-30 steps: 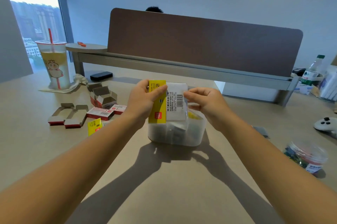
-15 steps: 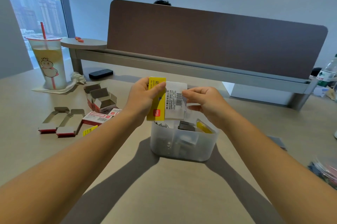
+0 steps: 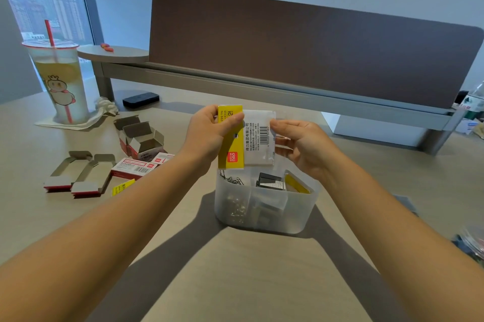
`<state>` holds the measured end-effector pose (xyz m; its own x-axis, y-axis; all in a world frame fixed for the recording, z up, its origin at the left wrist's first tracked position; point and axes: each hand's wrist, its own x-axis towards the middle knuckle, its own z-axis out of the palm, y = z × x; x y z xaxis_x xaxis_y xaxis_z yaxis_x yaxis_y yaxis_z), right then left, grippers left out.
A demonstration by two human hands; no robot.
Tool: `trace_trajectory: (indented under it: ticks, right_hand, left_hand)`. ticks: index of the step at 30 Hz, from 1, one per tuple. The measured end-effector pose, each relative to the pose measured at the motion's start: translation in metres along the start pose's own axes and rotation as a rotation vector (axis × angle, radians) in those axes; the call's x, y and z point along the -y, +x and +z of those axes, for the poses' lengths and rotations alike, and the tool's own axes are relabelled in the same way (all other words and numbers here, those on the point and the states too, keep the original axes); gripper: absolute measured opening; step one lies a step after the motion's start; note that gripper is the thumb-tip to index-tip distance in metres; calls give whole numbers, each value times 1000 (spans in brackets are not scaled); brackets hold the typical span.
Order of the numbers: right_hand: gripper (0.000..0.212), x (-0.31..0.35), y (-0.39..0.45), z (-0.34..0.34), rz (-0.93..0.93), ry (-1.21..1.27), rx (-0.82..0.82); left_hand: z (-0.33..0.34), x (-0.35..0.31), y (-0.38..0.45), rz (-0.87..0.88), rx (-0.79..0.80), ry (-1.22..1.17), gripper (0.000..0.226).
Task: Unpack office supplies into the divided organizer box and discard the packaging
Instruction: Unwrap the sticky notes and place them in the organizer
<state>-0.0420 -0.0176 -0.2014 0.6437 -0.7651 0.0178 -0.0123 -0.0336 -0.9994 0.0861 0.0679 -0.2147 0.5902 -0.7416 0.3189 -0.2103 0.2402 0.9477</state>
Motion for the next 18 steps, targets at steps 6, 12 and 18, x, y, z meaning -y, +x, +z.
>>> trace_trajectory:
  ticks: [6, 12, 18]
  right_hand:
    - [13, 1, 0, -4, 61, 87, -43]
    - [20, -1, -1, -10, -69, -132, -125]
    - [19, -2, 3, -16, -274, -305, -272]
  left_hand:
    - [-4, 1, 1, -30, -20, -9, 11]
    - [-8, 3, 0, -85, -49, -17, 11]
    - [-10, 4, 2, -101, -96, 4, 7]
